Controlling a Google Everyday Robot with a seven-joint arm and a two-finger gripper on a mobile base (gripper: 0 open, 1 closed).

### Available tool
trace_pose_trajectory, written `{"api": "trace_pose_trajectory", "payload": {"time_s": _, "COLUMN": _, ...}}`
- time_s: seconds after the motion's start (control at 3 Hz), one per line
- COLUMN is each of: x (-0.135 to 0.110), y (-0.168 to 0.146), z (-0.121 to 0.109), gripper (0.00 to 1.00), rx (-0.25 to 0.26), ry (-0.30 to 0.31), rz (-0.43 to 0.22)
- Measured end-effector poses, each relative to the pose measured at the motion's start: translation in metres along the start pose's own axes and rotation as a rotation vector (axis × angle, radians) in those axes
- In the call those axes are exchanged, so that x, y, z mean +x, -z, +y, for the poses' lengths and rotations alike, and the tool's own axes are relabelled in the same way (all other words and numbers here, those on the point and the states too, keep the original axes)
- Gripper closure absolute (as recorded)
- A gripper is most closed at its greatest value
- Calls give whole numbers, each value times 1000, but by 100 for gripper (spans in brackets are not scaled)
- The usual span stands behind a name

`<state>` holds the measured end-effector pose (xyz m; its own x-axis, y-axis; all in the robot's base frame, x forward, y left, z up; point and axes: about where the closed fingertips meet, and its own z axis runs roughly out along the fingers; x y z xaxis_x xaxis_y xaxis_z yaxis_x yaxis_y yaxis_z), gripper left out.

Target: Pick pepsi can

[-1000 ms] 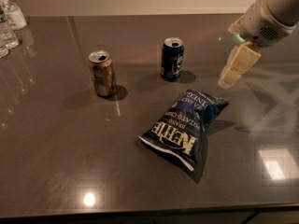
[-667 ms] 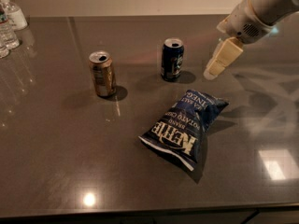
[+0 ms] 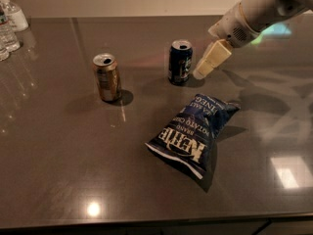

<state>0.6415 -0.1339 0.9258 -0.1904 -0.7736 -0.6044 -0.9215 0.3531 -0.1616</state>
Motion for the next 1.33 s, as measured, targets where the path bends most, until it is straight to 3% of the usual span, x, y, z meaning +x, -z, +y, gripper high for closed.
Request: {"api": "trace_pose_trajectory", "payload": {"time_s": 1.33, "x": -23, "y": -44, "z": -22, "gripper": 3, "rx": -7, "ry": -66, "rz": -121}}
